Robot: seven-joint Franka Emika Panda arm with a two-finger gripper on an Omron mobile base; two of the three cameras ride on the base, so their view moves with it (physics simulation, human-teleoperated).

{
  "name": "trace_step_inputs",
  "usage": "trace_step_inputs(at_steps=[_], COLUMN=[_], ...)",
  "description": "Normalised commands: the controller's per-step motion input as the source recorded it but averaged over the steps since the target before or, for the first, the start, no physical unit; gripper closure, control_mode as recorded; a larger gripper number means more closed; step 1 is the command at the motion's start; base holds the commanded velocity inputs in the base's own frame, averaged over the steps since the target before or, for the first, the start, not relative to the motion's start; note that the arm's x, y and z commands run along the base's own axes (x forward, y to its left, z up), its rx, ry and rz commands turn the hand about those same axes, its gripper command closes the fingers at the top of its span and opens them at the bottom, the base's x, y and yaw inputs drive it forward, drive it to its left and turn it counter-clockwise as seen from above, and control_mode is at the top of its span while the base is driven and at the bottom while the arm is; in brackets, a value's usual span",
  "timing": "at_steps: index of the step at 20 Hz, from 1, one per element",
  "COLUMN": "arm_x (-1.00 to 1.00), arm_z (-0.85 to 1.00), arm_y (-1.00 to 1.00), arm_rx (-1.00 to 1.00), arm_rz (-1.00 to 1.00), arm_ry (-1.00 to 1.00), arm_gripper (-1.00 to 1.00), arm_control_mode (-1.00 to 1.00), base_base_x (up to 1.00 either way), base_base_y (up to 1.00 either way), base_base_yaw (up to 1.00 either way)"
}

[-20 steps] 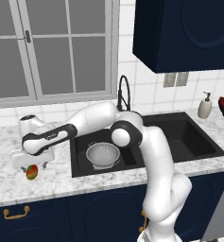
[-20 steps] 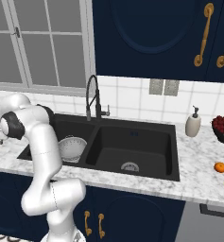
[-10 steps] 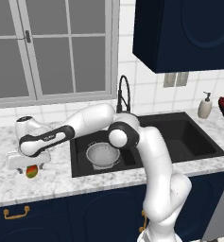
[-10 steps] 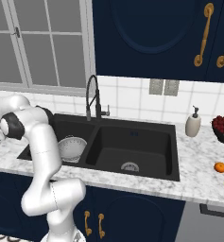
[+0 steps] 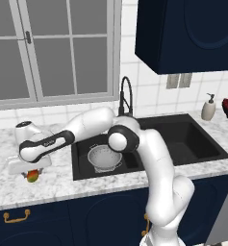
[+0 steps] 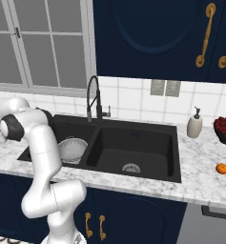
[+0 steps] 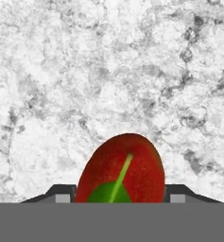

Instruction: Put the colander in the sink, put the tangerine, pear, mango in the colander, and turn on the sink faucet and pour water over the colander.

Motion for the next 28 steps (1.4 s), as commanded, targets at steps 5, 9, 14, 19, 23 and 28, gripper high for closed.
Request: trace_step_inputs(at_steps=[5,9,14,19,23,28], arm_x=[0.00,0.00,0.00,-0.23,-0.20,0.02], arm_z=[-0.73,-0.54,0.03,0.45,0.23,0.00], arm_y=[0.00,0.00,-0.47,-1.00,-1.00,-1.00], arm_rx=[-0.02,0.00,0.00,0.00,0.05,0.08], arm_rz=[0.00,0.00,0.00,0.00,0.00,-0.03], arm_ry=[-0.08,-0.06,0.00,0.00,0.00,0.01], arm_gripper=[1.00,1.00,1.00,1.00,1.00,1.00], arm_control_mode=[-1.00,-1.00,-1.00,-1.00,-1.00,-1.00], base_base_x=[0.00,0.00,0.00,0.00,0.00,0.00], base_base_y=[0.00,0.00,0.00,0.00,0.00,0.00], base_base_yaw=[0.00,0.00,0.00,0.00,0.00,0.00])
